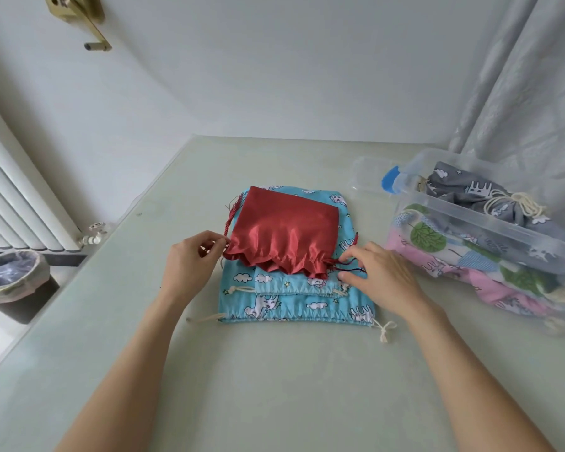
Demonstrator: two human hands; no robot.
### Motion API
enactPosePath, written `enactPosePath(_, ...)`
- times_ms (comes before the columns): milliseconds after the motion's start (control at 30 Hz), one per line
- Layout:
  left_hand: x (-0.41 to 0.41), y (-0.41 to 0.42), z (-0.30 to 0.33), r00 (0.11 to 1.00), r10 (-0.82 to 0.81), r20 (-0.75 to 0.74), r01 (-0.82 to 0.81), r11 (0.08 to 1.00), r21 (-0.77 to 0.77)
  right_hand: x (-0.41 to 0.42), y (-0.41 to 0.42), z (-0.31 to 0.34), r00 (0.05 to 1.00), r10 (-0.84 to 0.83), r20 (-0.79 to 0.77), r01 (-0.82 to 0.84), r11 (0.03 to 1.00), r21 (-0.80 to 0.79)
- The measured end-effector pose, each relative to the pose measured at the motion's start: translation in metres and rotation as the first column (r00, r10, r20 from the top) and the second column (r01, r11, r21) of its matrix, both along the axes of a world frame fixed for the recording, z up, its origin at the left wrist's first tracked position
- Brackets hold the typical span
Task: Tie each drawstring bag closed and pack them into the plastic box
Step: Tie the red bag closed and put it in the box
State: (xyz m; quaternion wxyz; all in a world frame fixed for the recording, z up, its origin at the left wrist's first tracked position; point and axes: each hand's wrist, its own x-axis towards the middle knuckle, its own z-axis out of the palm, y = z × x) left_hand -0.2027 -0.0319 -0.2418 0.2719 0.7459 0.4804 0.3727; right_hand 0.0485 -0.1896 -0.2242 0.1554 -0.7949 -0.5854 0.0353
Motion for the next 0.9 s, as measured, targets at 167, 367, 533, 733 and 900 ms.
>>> enactPosePath(167, -0.003, -0.001, 0.001, 0.999, 0.041, -0.004, -0.041, 0.999, 0.024, 0.008, 0.001, 0.002, 0.998, 0.033, -0.053, -0.028, 0.995, 0.100)
enactPosePath(367, -0.004, 0.003, -0.001, 0.997, 0.076, -0.023, -0.076, 0.997, -0.005, -0.009, 0.004, 0.024, -0.108, 0.636, -0.764, 0.262, 0.759, 0.595)
enactPosePath(533, -0.003, 0.005, -0.005, 0.989, 0.133, -0.059, -0.133, 0.991, 0.009, -0.008, 0.007, 0.017, -0.038, 0.512, -0.858, 0.349, 0.811, 0.469)
enactPosePath(733, -0.005, 0.013, 0.001, 0.960, 0.274, 0.054, -0.277, 0.960, 0.042, 0.006, 0.011, -0.002, 0.823, 0.103, -0.558, 0.242, 0.826, 0.509)
enactPosePath(900, -0.008, 0.013, 0.003, 0.922, 0.233, 0.310, -0.195, 0.969, -0.149, 0.014, 0.008, -0.003, 0.916, 0.010, -0.402, 0.210, 0.841, 0.498)
